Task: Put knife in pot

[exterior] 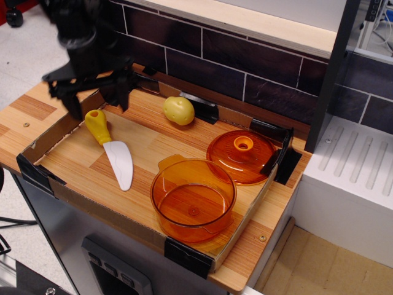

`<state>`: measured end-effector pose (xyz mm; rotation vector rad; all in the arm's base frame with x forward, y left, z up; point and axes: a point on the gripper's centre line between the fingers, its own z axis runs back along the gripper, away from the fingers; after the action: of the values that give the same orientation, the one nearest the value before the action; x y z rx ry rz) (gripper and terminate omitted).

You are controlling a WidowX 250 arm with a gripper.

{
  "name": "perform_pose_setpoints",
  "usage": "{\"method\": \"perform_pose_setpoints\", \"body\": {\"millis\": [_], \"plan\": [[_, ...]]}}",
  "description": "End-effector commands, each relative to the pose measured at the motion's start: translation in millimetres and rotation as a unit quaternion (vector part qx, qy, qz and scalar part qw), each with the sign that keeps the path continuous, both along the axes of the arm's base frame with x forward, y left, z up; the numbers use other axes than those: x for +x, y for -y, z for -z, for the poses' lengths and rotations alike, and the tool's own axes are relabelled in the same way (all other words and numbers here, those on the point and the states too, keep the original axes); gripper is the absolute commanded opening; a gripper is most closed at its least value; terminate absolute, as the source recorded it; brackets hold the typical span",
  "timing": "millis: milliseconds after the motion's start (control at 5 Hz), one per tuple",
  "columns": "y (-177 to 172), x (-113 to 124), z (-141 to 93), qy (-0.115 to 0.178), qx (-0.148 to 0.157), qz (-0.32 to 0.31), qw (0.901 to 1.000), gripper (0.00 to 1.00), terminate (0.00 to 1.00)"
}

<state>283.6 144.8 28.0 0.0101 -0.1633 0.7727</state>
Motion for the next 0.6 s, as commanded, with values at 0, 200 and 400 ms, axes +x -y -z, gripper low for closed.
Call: {"method": "perform_pose_setpoints", "body": {"millis": [0,200,400], "plan": [[0,-6,-1,0.015,0.007,-0.009,0.9998,1.00,0.00],[-1,-8,8,0.009,0.010,-0.015,0.9998,1.00,0.00],[-3,-8,16,0.006,0.017,-0.018,0.9997,1.00,0.00]]}}
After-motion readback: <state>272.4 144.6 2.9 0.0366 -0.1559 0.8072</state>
